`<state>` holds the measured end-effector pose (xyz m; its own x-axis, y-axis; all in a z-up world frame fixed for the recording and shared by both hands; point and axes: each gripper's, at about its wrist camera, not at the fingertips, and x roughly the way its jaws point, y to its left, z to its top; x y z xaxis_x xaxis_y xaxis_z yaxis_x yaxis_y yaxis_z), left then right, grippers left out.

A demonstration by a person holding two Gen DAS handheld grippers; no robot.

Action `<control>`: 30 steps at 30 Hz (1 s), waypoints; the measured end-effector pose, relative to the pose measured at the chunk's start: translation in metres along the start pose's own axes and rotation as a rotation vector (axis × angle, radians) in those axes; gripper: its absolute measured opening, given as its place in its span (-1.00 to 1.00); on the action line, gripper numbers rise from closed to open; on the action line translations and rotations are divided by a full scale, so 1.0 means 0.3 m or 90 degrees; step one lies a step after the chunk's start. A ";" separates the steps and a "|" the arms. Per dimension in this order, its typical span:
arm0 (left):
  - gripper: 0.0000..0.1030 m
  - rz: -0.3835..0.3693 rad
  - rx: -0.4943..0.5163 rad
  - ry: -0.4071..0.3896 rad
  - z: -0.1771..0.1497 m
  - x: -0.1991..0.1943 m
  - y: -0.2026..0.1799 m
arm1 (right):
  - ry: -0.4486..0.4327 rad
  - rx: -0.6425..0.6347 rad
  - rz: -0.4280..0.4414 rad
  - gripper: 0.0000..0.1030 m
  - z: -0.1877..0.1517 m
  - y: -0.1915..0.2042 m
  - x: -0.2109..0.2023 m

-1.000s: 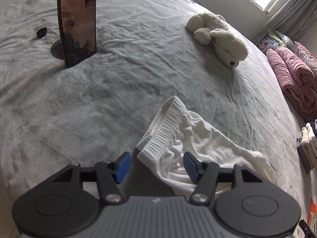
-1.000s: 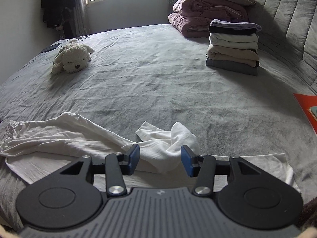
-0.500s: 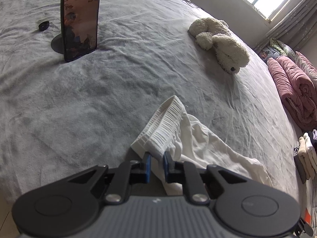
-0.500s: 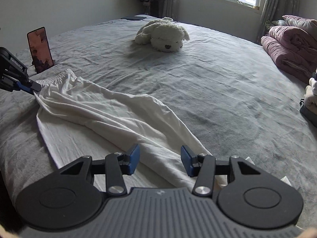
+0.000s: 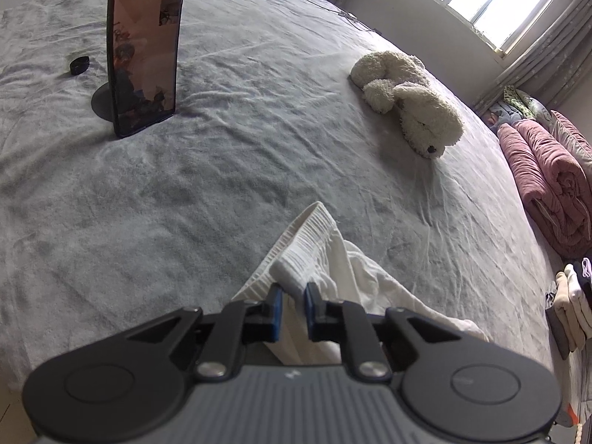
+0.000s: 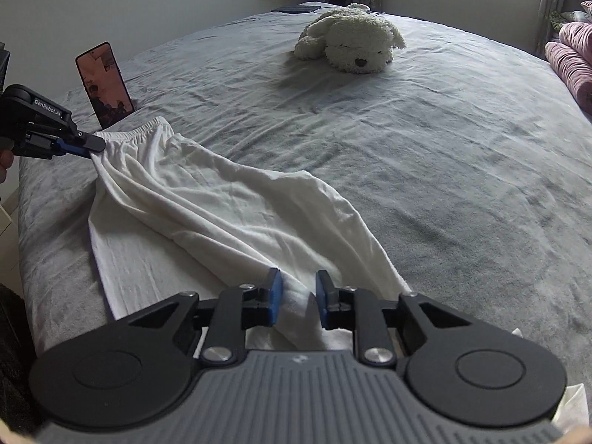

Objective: Fold clothes

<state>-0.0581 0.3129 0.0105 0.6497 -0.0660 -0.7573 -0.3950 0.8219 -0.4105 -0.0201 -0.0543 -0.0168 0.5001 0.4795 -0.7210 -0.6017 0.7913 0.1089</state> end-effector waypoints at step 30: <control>-0.78 -0.007 0.019 0.068 0.014 0.038 0.092 | -0.016 -0.083 0.069 -1.00 -0.140 0.206 -0.222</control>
<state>-0.0588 0.3373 -0.0075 0.5801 -0.1336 -0.8035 -0.3682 0.8369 -0.4050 -0.1168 -0.0532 0.0093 0.4432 0.5697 -0.6921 -0.7272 0.6800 0.0940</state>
